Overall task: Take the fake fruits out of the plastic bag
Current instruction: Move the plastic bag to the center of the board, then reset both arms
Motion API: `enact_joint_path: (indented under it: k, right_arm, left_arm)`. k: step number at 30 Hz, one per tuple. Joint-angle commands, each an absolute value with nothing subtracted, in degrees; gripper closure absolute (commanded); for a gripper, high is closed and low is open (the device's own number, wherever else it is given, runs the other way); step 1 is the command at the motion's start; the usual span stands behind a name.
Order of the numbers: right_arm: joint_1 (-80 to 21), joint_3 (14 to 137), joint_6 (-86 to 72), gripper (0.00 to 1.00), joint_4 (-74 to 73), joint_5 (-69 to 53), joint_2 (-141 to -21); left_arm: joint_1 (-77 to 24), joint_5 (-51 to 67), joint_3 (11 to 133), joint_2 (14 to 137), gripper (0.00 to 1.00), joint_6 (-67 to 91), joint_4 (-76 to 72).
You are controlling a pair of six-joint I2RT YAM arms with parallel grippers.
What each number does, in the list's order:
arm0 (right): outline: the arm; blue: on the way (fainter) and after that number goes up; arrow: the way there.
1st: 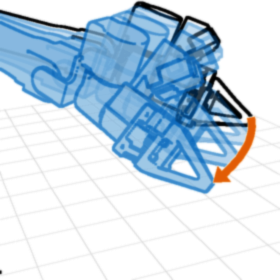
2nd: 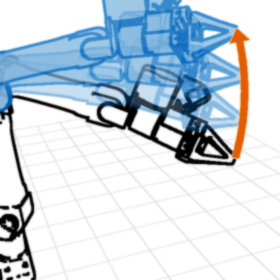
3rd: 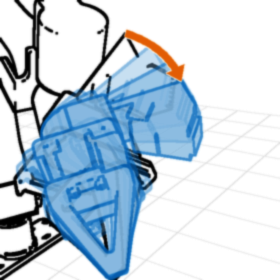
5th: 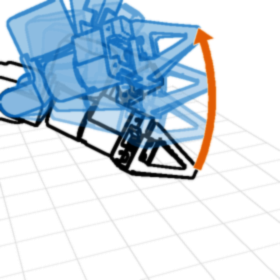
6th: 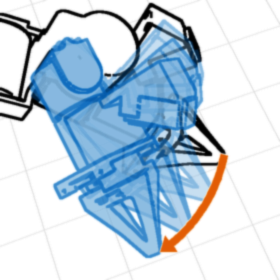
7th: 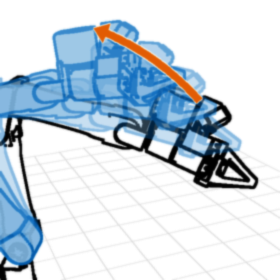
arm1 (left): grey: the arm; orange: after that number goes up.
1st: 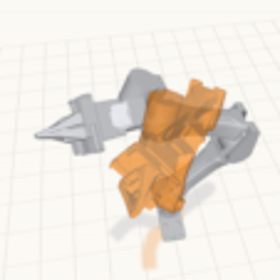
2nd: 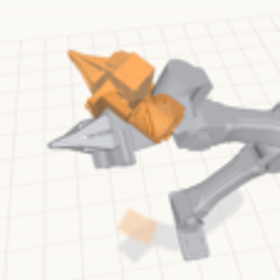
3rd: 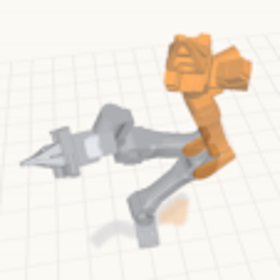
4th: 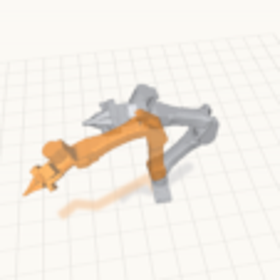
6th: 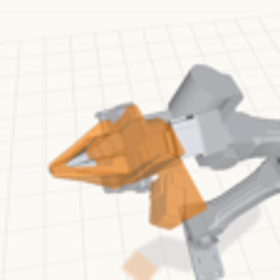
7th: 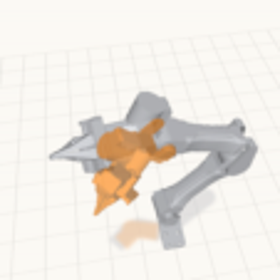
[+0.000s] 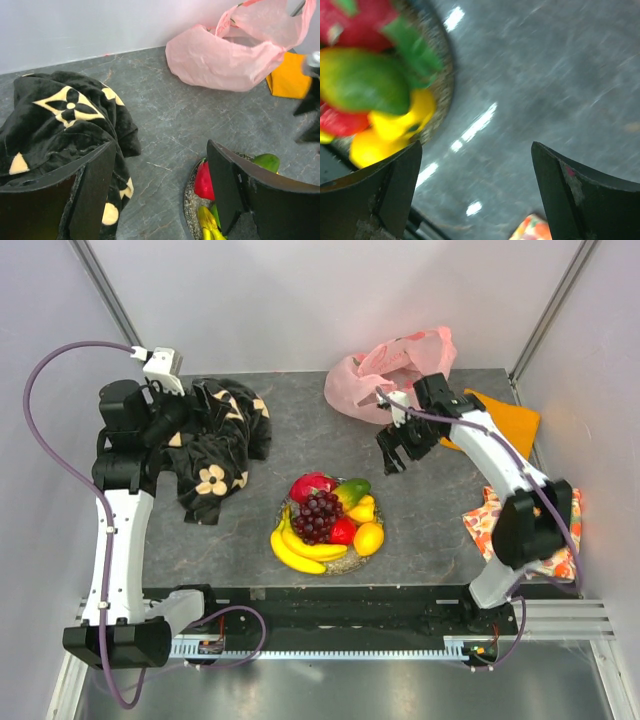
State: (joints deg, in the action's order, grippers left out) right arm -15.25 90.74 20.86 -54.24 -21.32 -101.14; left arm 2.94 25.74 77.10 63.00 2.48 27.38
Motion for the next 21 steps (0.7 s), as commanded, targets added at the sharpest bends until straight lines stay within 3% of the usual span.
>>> enact_joint_path:
  k: [1, 4, 9, 21]
  right_arm:
    - [-16.08, 80.96, 16.89, 0.02, -49.69, -20.23, -82.14]
    - [-16.0, 77.7, 13.19, 0.02, -44.41, -13.02, -74.3]
    - [-16.0, 80.94, 8.36, 0.02, -44.82, -6.52, -72.16]
    - [-14.68, 82.35, 6.77, 0.02, -43.24, -5.53, -73.74]
  left_arm:
    - [3.43, 26.81, 75.06, 61.7, 0.13, 2.63, 26.63]
    - [3.6, 26.98, 73.13, 61.61, 0.09, 3.25, 26.19]
    - [4.22, 27.16, 70.84, 61.43, 0.09, 4.39, 25.75]
    - [4.13, 27.69, 72.33, 62.93, 0.09, 4.83, 25.23]
